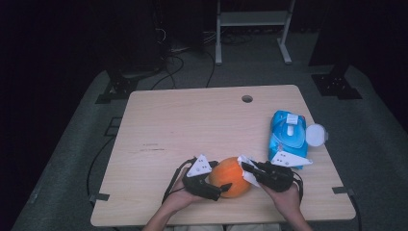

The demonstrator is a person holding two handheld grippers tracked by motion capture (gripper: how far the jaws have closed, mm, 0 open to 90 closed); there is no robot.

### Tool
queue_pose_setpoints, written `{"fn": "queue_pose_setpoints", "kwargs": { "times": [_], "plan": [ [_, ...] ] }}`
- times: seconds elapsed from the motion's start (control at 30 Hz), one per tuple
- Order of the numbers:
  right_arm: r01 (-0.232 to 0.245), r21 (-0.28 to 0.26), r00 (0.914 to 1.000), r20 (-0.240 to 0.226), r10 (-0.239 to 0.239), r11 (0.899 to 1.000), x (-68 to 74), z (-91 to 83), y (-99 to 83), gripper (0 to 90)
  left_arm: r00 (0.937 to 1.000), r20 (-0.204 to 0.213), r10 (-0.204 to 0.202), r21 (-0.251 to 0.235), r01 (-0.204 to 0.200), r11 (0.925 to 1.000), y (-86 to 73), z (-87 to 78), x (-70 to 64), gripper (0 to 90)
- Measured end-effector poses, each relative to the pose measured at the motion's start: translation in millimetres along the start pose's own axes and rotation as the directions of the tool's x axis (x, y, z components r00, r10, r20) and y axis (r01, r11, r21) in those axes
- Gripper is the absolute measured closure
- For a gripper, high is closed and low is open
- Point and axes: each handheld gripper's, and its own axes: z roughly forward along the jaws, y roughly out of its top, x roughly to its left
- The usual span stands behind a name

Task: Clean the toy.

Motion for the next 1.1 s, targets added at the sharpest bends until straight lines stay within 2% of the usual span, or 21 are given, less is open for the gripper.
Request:
{"fn": "queue_pose_setpoints", "kwargs": {
  "times": [0.07, 0.1, 0.13, 0.2, 0.3, 0.37, 0.4, 0.47, 0.57, 0.63, 0.67, 0.77, 0.8, 0.87, 0.9, 0.93, 1.0, 1.1],
  "plan": [
    [0.006, -0.01, 0.9993, -0.036, -0.007, 1.0, 7.1, 1.2, 2.2, 80.1, 0.9997, -0.016, 0.018, -0.003, -0.018, 0.9998, 0.8, -2.6, -0.7, 23.8],
    [0.003, -0.021, 0.9966, -0.083, -0.004, 1.0, 10.8, 1.9, 3.8, 80.1, 0.9995, -0.023, 0.021, -0.006, -0.021, 0.9998, 1.3, -3.6, -0.6, 27.3],
    [0.008, -0.018, 0.9959, -0.09, -0.01, 1.0, 12.5, 2.4, 4.6, 80.1, 0.9994, -0.026, 0.021, -0.006, -0.021, 0.9998, 1.9, -4.3, -0.5, 29.1],
    [0.028, -0.011, 0.9975, -0.064, -0.028, 1.0, 11.4, 3.4, 4.1, 80.4, 0.9994, -0.028, 0.019, -0.01, -0.019, 0.9998, 2.5, -5.5, -0.3, 30.7],
    [-0.018, -0.011, 0.9998, -0.004, 0.018, 1.0, -5.8, -0.8, -1.5, 80.4, 0.9996, -0.029, 0.001, -0.027, -0.001, 0.9996, 4.2, -7.1, 0.1, 32.9],
    [-0.04, -0.016, 0.9991, 0.011, 0.04, 0.999, -9.0, -3.0, -1.7, 80.3, 0.9996, -0.029, 0.001, -0.033, -0.002, 0.9994, 6.2, -7.1, -1.5, 33.9],
    [-0.032, -0.014, 0.9993, 0.019, 0.032, 0.999, -6.3, -3.6, -0.4, 80.3, 0.9994, -0.034, -0.001, -0.036, 0.0, 0.9994, 8.1, -7.0, -2.0, 34.1],
    [-0.017, -0.026, 0.9998, -0.008, 0.017, 1.0, 3.6, -3.2, 3.1, 79.9, 0.9992, -0.037, -0.014, -0.041, 0.012, 0.9991, 10.3, -6.8, -2.6, 34.2],
    [0.028, -0.03, 0.9969, -0.073, -0.03, 0.999, 20.1, 1.2, 8.5, 79.2, 0.999, -0.043, 0.004, -0.051, -0.007, 0.9987, 12.7, -7.2, -6.5, 35.3],
    [0.072, -0.014, 0.9955, -0.06, -0.073, 0.997, 23.7, 4.2, 8.7, 79.6, 0.999, -0.044, 0.008, -0.068, -0.011, 0.9976, 14.9, -11.8, -7.6, 35.6],
    [0.06, -0.017, 0.9964, -0.059, -0.061, 0.998, 20.5, 4.1, 7.8, 79.9, 0.9991, -0.042, 0.006, -0.082, -0.009, 0.9966, 16.7, -15.1, -6.8, 36.0],
    [-0.016, -0.021, 0.9992, -0.038, 0.015, 1.0, 5.0, 1.3, 3.1, 79.7, 0.999, -0.045, 0.007, -0.082, -0.01, 0.9966, 17.2, -15.0, -6.4, 36.1],
    [-0.026, -0.021, 0.9989, -0.039, 0.025, 0.999, 5.3, 1.5, 2.7, 79.7, 0.999, -0.044, 0.0, -0.076, -0.003, 0.9971, 15.4, -13.1, -6.6, 35.9],
    [0.003, -0.014, 0.9993, -0.037, -0.004, 1.0, 13.5, 3.5, 3.6, 79.0, 0.999, -0.045, 0.002, -0.075, -0.006, 0.9972, 14.2, -12.3, -6.6, 33.3],
    [0.033, -0.008, 0.9989, -0.033, -0.034, 0.999, 18.5, 5.1, 4.6, 79.1, 0.9989, -0.048, -0.002, -0.076, -0.002, 0.9971, 14.4, -13.1, -5.3, 29.6],
    [0.051, -0.003, 0.9983, -0.029, -0.051, 0.999, 19.1, 5.9, 4.9, 79.3, 0.9987, -0.047, -0.02, -0.09, 0.016, 0.9958, 14.1, -13.6, -3.1, 25.5],
    [0.029, -0.001, 0.9993, -0.023, -0.029, 1.0, 12.5, 6.1, 3.6, 79.7, 0.9968, -0.021, -0.077, -0.1, 0.075, 0.9922, 12.9, -13.8, 2.6, 17.6],
    [-0.014, -0.008, 0.9999, 0.009, 0.014, 1.0, -0.4, 2.5, -0.9, 79.7, 0.9944, -0.016, -0.105, -0.086, 0.103, 0.991, 8.4, -12.2, 6.6, 11.7]
  ]
}}
